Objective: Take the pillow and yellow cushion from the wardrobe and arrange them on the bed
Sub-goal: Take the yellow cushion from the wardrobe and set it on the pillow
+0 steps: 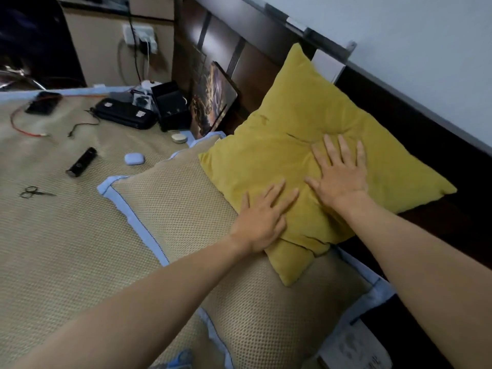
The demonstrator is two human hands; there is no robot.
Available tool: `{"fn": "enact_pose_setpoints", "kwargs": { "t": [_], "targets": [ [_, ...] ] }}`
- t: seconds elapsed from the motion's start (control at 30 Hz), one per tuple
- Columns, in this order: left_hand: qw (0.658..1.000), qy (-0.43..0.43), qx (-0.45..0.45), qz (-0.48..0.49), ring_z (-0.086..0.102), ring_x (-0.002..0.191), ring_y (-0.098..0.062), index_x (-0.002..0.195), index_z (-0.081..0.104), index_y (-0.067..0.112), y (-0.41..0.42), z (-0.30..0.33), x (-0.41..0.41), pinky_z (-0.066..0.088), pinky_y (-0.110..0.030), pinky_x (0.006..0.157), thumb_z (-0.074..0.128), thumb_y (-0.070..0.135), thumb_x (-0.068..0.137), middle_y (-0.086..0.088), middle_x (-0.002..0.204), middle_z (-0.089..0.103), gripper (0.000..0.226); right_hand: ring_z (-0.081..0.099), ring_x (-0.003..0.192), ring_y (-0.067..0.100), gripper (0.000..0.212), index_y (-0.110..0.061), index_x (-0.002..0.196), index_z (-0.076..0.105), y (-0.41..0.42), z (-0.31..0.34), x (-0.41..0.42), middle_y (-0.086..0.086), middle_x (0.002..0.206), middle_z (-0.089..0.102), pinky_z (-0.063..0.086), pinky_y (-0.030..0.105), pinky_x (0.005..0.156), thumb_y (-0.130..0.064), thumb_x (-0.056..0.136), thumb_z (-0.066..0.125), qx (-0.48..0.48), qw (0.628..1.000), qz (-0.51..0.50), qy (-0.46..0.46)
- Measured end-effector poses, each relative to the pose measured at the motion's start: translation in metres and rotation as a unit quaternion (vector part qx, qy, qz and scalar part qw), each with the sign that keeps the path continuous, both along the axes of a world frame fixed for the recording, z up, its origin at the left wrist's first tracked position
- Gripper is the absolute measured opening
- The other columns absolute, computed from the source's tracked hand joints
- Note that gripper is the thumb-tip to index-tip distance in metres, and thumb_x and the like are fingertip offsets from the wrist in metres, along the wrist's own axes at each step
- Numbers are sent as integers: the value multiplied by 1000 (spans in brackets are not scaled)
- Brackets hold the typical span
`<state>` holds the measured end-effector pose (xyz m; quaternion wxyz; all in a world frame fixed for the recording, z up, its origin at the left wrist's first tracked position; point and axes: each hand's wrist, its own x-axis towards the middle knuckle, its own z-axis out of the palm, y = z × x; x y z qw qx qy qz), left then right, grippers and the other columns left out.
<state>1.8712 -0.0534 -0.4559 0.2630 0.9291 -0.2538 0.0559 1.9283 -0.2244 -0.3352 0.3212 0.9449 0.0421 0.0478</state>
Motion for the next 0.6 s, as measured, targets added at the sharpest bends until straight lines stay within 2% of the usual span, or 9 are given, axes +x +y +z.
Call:
{"fn": "enact_pose_setpoints", "kwargs": {
  "t": [0.07, 0.17, 0.23, 0.3, 0.37, 0.4, 0.47, 0.53, 0.6],
  "targets": [
    [993, 22, 110, -36, -5, 151, -23, 155, -8, 43, 3, -14, -7, 11, -70, 113, 34, 44, 101, 5, 164, -18, 68, -19, 151, 26, 76, -29, 158, -14, -6, 10, 16, -1, 165, -24, -10, 65, 116, -68, 97, 9, -5, 1000, -23, 0],
    [984, 66, 160, -48, -16, 150, -24, 152, -17, 46, 11, -38, -22, 8, -65, 116, 32, 48, 102, 2, 162, -28, 70, -12, 153, 26, 77, -30, 159, -6, -2, 11, 16, 1, 168, -14, -15, 68, 112, -70, 96, 10, 39, 999, 32, -19],
    [983, 50, 156, -82, -16, 150, -26, 152, -14, 49, 22, -49, -33, 3, -63, 117, 29, 51, 101, 0, 163, -25, 66, -4, 153, 30, 77, -30, 160, 4, -2, 4, 4, 5, 169, -1, -15, 67, 112, -71, 96, 18, 72, 993, 92, -31],
    [985, 10, 155, -73, 0, 152, -29, 153, -2, 49, 38, -58, -42, 7, -66, 115, 29, 51, 100, -1, 166, -9, 62, 7, 152, 35, 73, -26, 159, 20, -8, -4, -11, 10, 167, 14, -6, 67, 116, -65, 97, 28, 92, 983, 154, -33],
    [987, -9, 149, 60, 23, 144, -36, 153, 13, 41, 59, -65, -44, 19, -67, 109, 33, 50, 94, -6, 163, 13, 63, 17, 151, 35, 71, -19, 155, 32, -15, -19, -32, 14, 163, 25, 4, 63, 119, -59, 97, 34, 105, 975, 194, -24],
    [977, 23, 131, 165, 27, 140, -39, 152, 16, 35, 71, -69, -43, 21, -67, 107, 34, 52, 91, -10, 160, 18, 65, 22, 149, 34, 69, -16, 153, 36, -18, -30, -47, 14, 161, 29, 9, 60, 120, -55, 96, 39, 121, 970, 211, -10],
    [921, 163, 85, 344, 18, 143, -46, 154, 8, 23, 98, -81, -39, 14, -69, 111, 32, 63, 90, -19, 162, 8, 79, 37, 142, 34, 60, -11, 143, 51, -21, -63, -86, 17, 153, 42, 26, 56, 117, -46, 95, 55, 176, 954, 241, 32],
    [874, 270, 39, 402, 5, 147, -48, 156, -7, 20, 117, -96, -36, 7, -68, 113, 30, 76, 86, -22, 163, -7, 97, 57, 117, 33, 44, -10, 119, 66, -23, -104, -132, 15, 131, 58, 50, 48, 95, -40, 87, 69, 259, 939, 218, 56],
    [862, 299, -24, 408, 3, 147, -48, 155, -14, 24, 121, -105, -35, 9, -66, 114, 34, 80, 83, -22, 162, -14, 103, 62, 89, 24, 39, -18, 98, 62, -21, -136, -173, 4, 105, 57, 52, 36, 69, -55, 85, 63, 305, 944, 100, 74]
  ]
}}
